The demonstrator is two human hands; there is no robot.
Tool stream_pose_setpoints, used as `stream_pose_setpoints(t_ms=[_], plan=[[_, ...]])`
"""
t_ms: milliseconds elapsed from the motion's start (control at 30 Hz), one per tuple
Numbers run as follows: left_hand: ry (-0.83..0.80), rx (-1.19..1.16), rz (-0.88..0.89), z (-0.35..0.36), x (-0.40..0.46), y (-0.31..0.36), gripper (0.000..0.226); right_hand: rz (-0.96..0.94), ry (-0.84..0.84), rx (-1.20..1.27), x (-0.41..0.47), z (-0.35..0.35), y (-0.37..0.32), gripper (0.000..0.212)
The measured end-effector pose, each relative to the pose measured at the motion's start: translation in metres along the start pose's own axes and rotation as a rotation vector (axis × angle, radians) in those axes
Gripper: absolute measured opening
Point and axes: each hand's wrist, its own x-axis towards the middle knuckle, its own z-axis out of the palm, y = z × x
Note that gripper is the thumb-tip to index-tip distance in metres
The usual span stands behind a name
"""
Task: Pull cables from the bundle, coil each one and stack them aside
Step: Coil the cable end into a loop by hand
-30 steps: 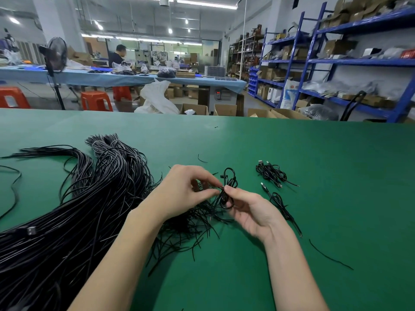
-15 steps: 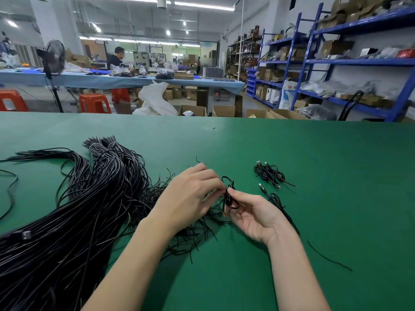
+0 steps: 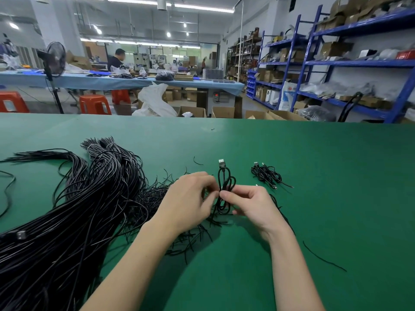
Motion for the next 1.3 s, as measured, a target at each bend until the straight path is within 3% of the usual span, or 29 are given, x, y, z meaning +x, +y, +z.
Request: stream_pose_setpoints(t_ms=[100, 167, 367, 467, 500, 700, 867, 1133, 1200, 1300], plan=[[-0.128, -0.157, -0.226, -0.008, 0.006, -0.001, 0.012, -0.142, -0.005, -0.080, -0.002, 0.000, 0.002, 0.014], [-0.221, -0.333, -0.477, -0.013, 0.009, -0.008, 0.014, -0.198, -0.005, -0.192, -0.003, 0.002, 0.005, 0.014], [-0.430, -1.219, -1.074, -0.012, 0.003, -0.026, 0.013, -0.385, -0.036, -0.374, -0.004, 0.016, 0.000, 0.020], [-0.385, -1.584, -1.160, -0.007, 0.000, -0.025, 0.014, -0.347, 0.012, -0.318, -0.001, 0.016, -0.001, 0.013], [-0.365, -1.554, -1.101, -0.006, 0.001, -0.023, 0.013, -0.287, 0.014, -0.255, 0.000, 0.013, -0.001, 0.012], [-0.228, -0.827, -0.496, -0.018, 0.005, -0.022, 0.011, 0.072, -0.118, 0.293, -0.001, 0.007, -0.004, 0.015], [-0.143, -0.521, -0.197, -0.025, 0.002, -0.025, 0.009, 0.165, -0.110, 0.440, 0.001, 0.009, -0.003, 0.029], [-0.094, -0.446, -0.144, -0.023, 0.004, -0.023, 0.006, 0.140, -0.139, 0.277, -0.001, 0.009, -0.003, 0.011], [-0.148, -0.485, -0.228, -0.023, 0.003, -0.025, 0.008, 0.068, -0.129, 0.183, -0.003, 0.010, -0.003, 0.004], [-0.285, -0.650, -0.500, -0.023, 0.002, -0.031, 0.014, -0.101, -0.083, 0.032, -0.002, 0.014, -0.003, 0.014]])
